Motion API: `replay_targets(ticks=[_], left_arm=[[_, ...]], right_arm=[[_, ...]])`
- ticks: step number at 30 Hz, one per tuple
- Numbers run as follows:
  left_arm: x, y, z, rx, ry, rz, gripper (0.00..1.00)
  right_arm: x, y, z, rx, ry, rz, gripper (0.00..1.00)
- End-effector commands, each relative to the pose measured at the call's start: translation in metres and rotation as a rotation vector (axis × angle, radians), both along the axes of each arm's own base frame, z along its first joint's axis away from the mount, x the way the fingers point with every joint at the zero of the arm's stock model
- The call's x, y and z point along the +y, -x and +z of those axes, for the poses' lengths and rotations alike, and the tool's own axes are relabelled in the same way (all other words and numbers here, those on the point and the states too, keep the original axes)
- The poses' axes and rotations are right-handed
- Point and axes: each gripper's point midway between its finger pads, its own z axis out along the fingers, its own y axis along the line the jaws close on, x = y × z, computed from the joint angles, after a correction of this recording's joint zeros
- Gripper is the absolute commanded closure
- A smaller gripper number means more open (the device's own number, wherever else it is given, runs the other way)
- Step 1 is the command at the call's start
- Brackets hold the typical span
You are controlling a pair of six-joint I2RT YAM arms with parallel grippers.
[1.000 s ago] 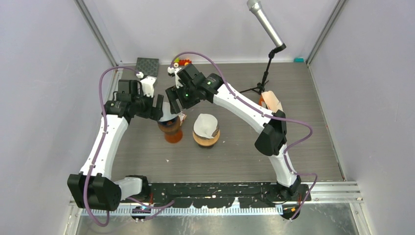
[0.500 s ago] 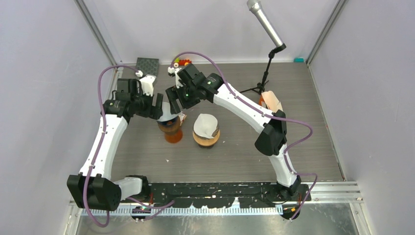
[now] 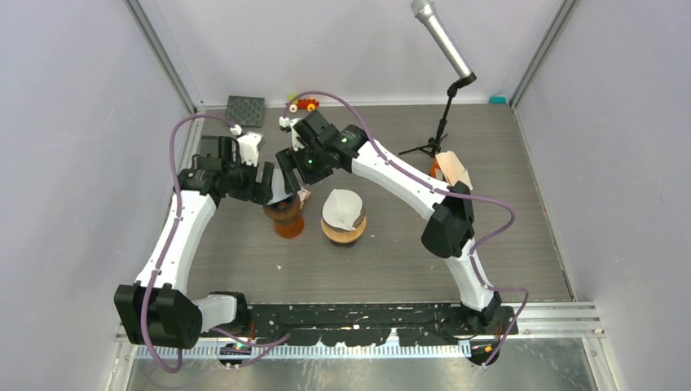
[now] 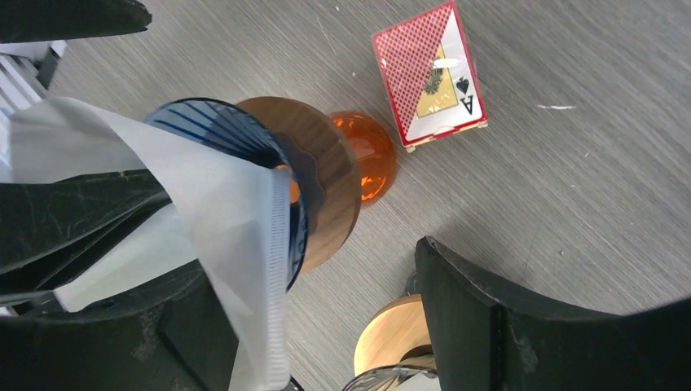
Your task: Place the coffee filter in the dripper
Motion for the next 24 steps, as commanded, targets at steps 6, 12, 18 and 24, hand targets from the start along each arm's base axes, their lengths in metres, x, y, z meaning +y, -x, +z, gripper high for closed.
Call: replay_targets(ticks=[6,12,18,24], left_arm=[[-0.006,-0.001,-0.021,0.019,0.032,-0.024,0.18],[-0.005,-0.003,-0.032,0.037,0.022,-0.028,0.19],[-0.003,-0.003,-0.031,0.031,0.013,-0.026,0.19],[-0.001,-0.005,-0.016,-0.001,0.0,-0.026,0.19]], right_arm=[[0.001,-0.003,-0.031,0.027,0.043,-0.014,0.24],[0.004,-0.003,-0.041,0.037,0.057,-0.009,0.24],[0.002,-0.005,-0.035,0.018,0.057,-0.006,0.24],[0.002,-0.007,-0.004,-0.015,0.004,0.002,0.23]])
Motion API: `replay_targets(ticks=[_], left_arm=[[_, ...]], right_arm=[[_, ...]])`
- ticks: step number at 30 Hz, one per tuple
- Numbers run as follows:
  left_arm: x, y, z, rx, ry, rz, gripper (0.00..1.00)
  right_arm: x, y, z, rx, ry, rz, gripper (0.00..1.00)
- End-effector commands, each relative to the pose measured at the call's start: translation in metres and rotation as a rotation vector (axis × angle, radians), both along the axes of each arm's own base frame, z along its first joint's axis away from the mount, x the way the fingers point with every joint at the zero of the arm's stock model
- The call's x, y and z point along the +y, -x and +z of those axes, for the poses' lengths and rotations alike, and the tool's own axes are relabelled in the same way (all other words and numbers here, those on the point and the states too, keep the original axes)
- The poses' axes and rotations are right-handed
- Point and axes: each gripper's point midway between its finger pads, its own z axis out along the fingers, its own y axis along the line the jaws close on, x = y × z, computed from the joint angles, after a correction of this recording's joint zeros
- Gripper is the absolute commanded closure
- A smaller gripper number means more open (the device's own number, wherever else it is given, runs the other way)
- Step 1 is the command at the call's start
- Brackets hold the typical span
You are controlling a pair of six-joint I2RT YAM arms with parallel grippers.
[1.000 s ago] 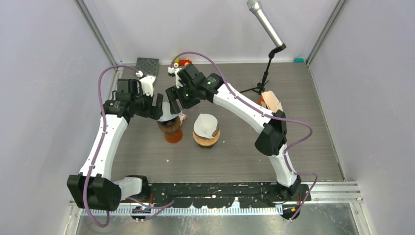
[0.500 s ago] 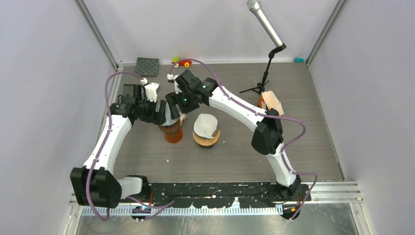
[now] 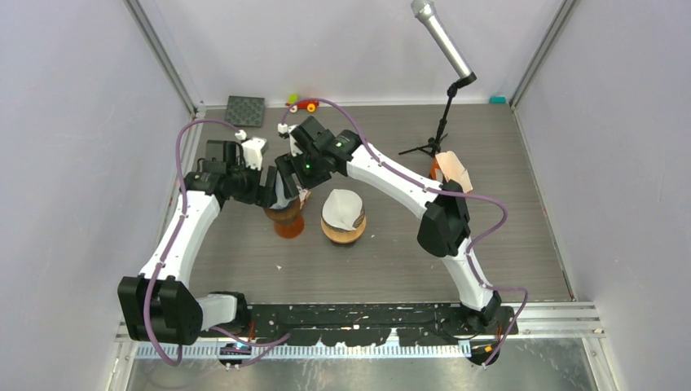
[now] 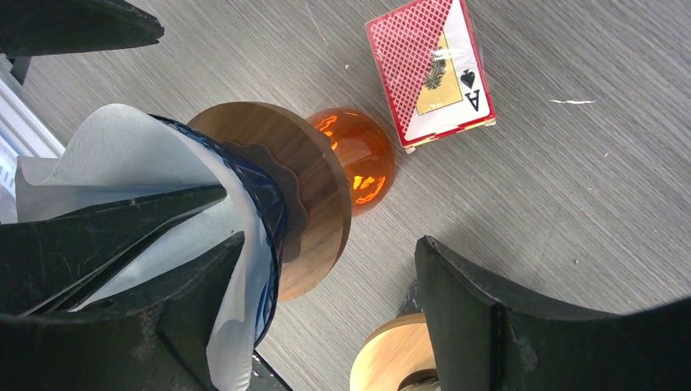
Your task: Place the coffee filter in the dripper
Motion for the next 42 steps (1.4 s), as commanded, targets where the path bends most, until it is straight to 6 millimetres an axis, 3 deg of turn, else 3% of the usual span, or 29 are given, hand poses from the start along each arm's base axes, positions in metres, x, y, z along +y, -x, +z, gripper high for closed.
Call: replay_targets(ticks=[1,9,35,42], left_arm=[[0.006,-0.005,0.017,-0.052,-0.028,-0.003,0.19],[0.008,-0.005,0.029,-0.076,-0.035,0.0,0.18],[0.001,-0.009,0.046,-0.096,0.007,-0.006,0.18],[0.001,-0.009,0.061,-0.121,0.009,-0.005,0.18]], right_arm=[[-0.003,-0.004,0.035,-0.054,-0.043,0.008,0.23],[-0.003,-0.001,0.066,-0.059,-0.116,0.017,0.23],[0.004,0.005,0.091,0.001,-0.225,0.023,0.23],[0.0,0.007,0.106,-0.026,-0.242,0.021,0.23]])
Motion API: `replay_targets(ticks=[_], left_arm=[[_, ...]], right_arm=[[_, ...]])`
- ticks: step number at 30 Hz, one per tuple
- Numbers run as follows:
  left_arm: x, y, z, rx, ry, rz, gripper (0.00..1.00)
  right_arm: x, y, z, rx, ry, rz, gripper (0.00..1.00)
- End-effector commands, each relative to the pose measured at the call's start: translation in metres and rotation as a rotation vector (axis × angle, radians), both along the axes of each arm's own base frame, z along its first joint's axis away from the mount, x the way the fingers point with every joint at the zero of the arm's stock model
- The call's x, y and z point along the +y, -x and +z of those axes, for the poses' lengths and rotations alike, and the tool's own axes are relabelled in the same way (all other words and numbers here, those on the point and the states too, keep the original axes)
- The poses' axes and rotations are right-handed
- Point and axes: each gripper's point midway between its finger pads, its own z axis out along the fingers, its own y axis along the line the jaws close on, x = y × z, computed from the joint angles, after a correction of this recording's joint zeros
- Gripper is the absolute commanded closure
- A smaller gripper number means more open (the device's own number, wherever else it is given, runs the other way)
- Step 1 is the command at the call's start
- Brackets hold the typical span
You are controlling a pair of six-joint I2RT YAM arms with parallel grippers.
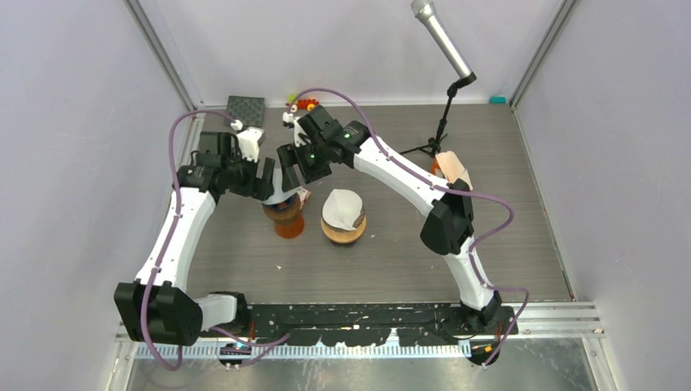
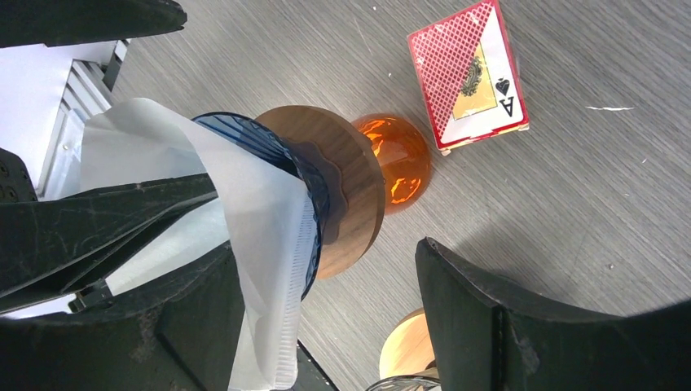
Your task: Place the coffee filter in the dripper
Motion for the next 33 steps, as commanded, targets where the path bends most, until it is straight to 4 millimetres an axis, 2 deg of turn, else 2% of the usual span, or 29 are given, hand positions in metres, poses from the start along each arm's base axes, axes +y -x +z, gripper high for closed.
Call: replay_targets(ticks=[1,10,15,19,25,27,32,33], left_arm=[[-0.002,-0.003,0.034,-0.076,0.026,0.0,0.17],[-0.001,-0.003,0.068,-0.141,0.03,0.007,0.16],[-0.005,-0.01,0.104,-0.249,0.067,0.012,0.14],[-0.014,-0.02,0.126,-0.365,0.135,0.003,0.12],[-0.02,-0.045,0.147,-0.513,0.19,0.004,0.05],[-0.021,-0.054,0.152,-0.579,0.198,-0.002,0.01],[-0.028,-0.071,0.161,-0.635,0.257,-0.005,0.0],[-0.029,-0.074,0.161,-0.631,0.259,-0.005,0.0]], right_arm=[[-0.004,0.003,0.08,-0.112,-0.141,-0.004,0.23],[-0.019,0.006,0.116,-0.194,-0.168,-0.014,0.23],[-0.05,-0.004,0.146,-0.331,-0.146,-0.059,0.22],[-0.089,-0.027,0.157,-0.445,-0.093,-0.136,0.22],[-0.168,-0.067,0.157,-0.495,-0.072,-0.29,0.22],[-0.194,-0.075,0.147,-0.509,-0.055,-0.333,0.22],[-0.258,-0.086,0.123,-0.559,0.012,-0.469,0.2],[-0.271,-0.087,0.124,-0.579,0.011,-0.506,0.2]])
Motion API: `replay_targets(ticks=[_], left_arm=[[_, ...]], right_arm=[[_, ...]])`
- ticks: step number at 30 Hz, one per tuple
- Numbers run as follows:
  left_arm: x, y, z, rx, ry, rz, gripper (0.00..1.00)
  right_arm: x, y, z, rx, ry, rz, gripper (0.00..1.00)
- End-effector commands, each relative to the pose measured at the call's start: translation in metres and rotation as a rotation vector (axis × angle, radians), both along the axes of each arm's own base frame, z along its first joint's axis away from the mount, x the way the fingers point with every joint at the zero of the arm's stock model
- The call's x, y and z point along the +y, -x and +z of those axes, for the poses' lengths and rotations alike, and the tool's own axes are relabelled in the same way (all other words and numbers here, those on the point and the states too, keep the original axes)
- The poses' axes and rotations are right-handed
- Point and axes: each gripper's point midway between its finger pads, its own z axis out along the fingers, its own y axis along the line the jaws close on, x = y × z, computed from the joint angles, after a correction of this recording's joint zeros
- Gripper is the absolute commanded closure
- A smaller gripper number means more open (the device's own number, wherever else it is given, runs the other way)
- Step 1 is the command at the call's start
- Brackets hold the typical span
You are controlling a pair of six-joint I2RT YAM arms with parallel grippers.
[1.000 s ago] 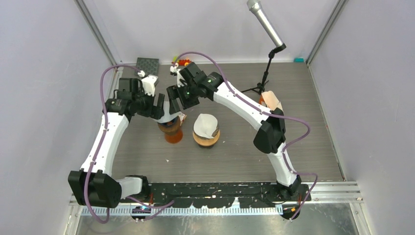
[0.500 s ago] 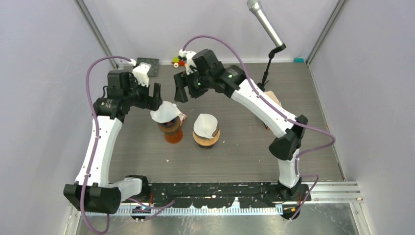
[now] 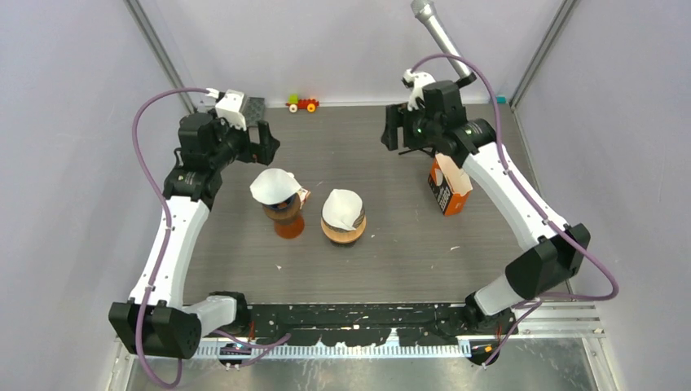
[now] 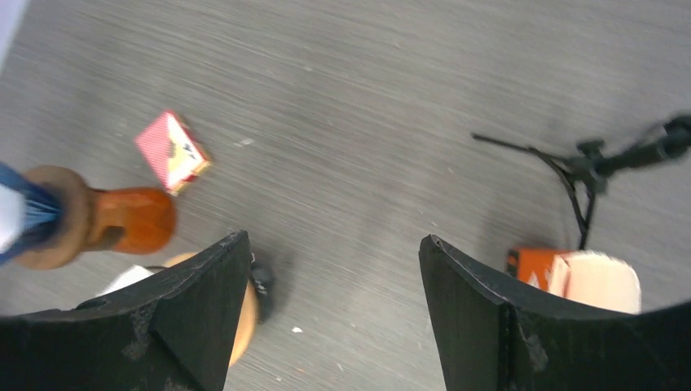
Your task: Place the coffee filter in the dripper
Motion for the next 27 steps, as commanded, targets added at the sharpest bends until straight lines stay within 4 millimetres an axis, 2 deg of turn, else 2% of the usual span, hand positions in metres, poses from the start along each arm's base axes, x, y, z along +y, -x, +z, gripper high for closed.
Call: replay_targets(ticks=[1,3,5,9,16,21,27], left_arm=[[-0.007,-0.024,0.042,-0.162,0.06,-0.015,0.0],[-0.006,-0.03,0.042,-0.167,0.061,-0.008,0.0],[-0.005,-0.035,0.043,-0.183,0.066,0.004,0.0],[-0.006,-0.039,0.05,-0.231,0.09,0.006,0.0],[-0.01,-0.03,0.044,-0.191,0.094,-0.02,0.0],[-0.016,-0.02,0.046,-0.185,0.104,-0.058,0.0],[-0.01,-0.015,0.043,-0.183,0.078,-0.035,0.0]], right_arm=[[-0.041,-0.006,0.026,-0.187,-0.02,-0.104,0.19],[-0.067,-0.006,0.032,-0.27,0.009,-0.201,0.17],[-0.083,0.0,0.036,-0.312,0.042,-0.248,0.15],[-0.101,0.009,0.041,-0.374,0.081,-0.297,0.14],[-0.116,0.021,0.052,-0.435,0.1,-0.301,0.12],[-0.113,0.024,0.052,-0.43,0.092,-0.276,0.12],[-0.11,0.027,0.051,-0.426,0.083,-0.255,0.12]])
